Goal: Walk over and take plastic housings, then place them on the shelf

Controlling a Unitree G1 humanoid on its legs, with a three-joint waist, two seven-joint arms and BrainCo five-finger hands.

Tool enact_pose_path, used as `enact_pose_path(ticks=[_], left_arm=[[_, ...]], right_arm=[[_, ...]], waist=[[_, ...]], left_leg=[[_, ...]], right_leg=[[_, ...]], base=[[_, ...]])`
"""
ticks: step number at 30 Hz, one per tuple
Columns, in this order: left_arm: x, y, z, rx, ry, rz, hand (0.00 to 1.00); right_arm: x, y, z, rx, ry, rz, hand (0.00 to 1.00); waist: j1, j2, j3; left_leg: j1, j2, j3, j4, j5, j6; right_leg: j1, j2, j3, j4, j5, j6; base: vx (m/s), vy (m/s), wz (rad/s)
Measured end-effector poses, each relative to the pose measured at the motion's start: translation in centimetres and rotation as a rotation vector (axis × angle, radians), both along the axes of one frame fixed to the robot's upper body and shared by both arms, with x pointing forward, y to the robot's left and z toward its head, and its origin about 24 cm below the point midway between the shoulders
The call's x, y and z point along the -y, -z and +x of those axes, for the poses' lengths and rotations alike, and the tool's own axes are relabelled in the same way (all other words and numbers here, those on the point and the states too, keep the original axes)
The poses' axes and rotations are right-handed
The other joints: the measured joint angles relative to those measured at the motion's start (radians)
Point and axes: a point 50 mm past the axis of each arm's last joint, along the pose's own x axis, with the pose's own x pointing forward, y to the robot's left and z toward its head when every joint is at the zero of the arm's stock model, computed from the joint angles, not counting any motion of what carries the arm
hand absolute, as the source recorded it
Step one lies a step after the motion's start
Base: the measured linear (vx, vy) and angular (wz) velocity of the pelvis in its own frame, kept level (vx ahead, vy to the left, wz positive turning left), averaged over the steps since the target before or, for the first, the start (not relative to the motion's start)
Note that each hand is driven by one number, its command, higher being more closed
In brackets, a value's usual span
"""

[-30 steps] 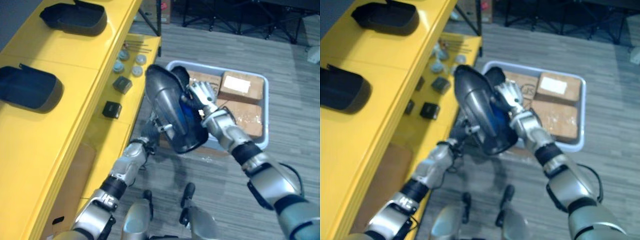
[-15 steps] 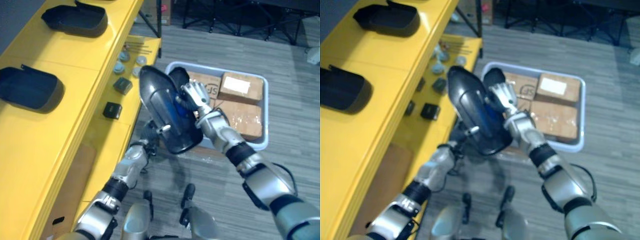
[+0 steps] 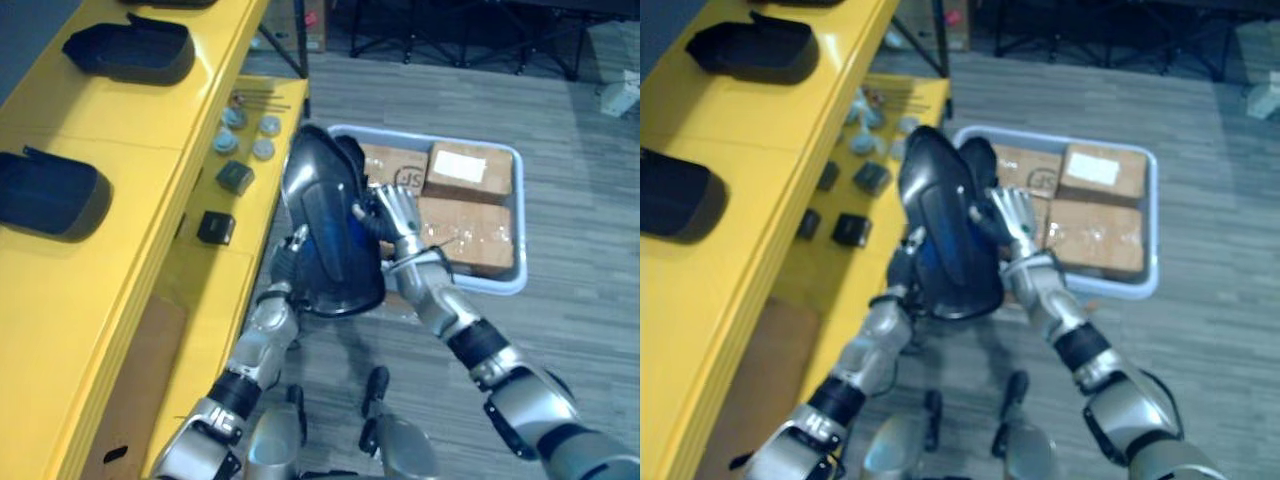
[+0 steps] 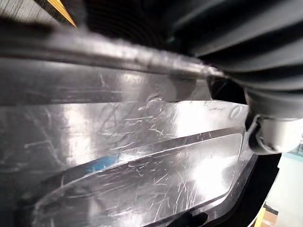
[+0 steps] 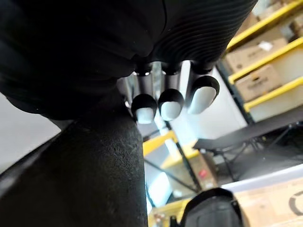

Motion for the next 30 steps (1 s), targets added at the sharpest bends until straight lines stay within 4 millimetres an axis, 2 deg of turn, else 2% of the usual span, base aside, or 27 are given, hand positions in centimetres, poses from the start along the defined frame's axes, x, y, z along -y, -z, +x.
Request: enact_pose_path(ticks=[5,13,19,26,27,30], left_arm=[[0.0,-0.6,-0.5,0.038,-0.021,0.033,1.00],[0.1,-0.7,-1.0,0.061,-0.006,0.057,1.00],[0.0,-0.6,-1.0,0.079,0.061,0.093,1.00],[-0.4,-0.3,-1.2,0.088,0.116,0.161,1.00],[-0.5,-0.3,-1.1,0.089,0.123,0.172,1.00],[-0.6,-0.6,-0.9,0.098,0.127,0.184,1.00]], right_arm=[[0.2,0.2,-0.8,0.021,0.001,0.052,1.00],[0.9,0.8,-1.8,0.066,-0.020,0.088,1.00],[1.1,0.8,-1.9,0.077,-0.033,0.083,1.00],[1.0,1.1,-1.7,0.113,-0.055,0.048,1.00],[0.9,0.9,-1.5,0.118,-0.066,0.027,0.00],[0.7,0.3,-1.1,0.126,-0.091,0.016,0.00]], waist=[[-0.014,-0.002,-0.001],[-0.020,-0.005,-0.002],[-0.031,-0.014,-0.007],[-0.032,-0.016,-0.008],[-0.032,-0.016,-0.008],[-0.031,-0.016,-0.008]], left_leg=[[0.015,0.000,0.016,-0.007,-0.004,0.002],[0.018,0.012,0.042,0.016,-0.024,0.001],[0.013,0.012,0.041,0.020,-0.025,0.002],[0.011,0.010,0.037,0.021,-0.025,0.002],[0.010,0.010,0.035,0.021,-0.024,0.002],[0.006,0.009,0.026,0.027,-0.024,0.002]], right_leg=[[0.000,0.000,0.026,0.000,0.003,0.003],[-0.001,0.011,0.052,-0.001,0.007,0.000],[-0.003,0.010,0.052,-0.001,0.010,0.002],[-0.003,0.009,0.047,-0.001,0.011,0.002],[-0.003,0.008,0.046,-0.001,0.011,0.002],[-0.001,0.008,0.038,-0.001,0.011,0.001]], base=[[-0.01,0.062,-0.12],[-0.04,0.046,-0.12],[-0.04,0.051,0.00],[-0.02,0.053,0.02],[-0.03,0.051,0.03],[-0.03,0.046,0.09]])
